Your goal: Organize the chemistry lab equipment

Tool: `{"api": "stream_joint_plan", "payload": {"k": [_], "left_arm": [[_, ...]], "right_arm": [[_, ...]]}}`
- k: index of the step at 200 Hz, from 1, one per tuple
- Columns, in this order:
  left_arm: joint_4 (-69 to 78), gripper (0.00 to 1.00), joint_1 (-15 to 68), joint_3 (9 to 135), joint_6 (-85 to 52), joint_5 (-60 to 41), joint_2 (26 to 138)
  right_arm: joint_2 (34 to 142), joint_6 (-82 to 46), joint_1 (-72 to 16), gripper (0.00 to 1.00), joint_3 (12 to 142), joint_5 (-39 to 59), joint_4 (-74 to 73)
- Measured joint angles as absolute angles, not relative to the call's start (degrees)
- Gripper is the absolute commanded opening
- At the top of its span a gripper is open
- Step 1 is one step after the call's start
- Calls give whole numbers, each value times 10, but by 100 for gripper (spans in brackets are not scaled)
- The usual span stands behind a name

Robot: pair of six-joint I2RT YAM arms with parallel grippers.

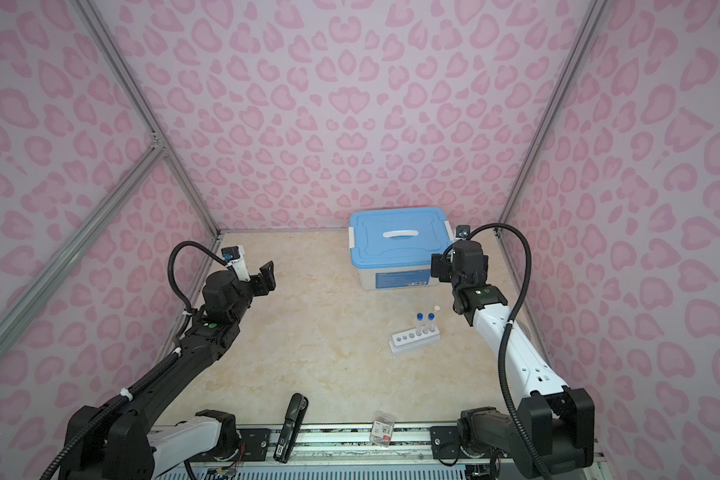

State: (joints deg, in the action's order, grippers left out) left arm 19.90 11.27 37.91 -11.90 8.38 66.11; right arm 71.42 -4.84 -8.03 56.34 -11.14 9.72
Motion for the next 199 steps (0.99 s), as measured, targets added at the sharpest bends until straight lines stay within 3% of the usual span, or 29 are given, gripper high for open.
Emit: {"api": "stream_joint_plan", "payload": {"k": [78, 199], "left_arm": [[327, 81, 53, 261, -93, 167, 701], [402, 81, -1, 220, -58, 132, 734]], "right_arm": [[671, -128, 3, 99, 330, -240, -91], [834, -87, -4, 99, 189, -214, -465]]}}
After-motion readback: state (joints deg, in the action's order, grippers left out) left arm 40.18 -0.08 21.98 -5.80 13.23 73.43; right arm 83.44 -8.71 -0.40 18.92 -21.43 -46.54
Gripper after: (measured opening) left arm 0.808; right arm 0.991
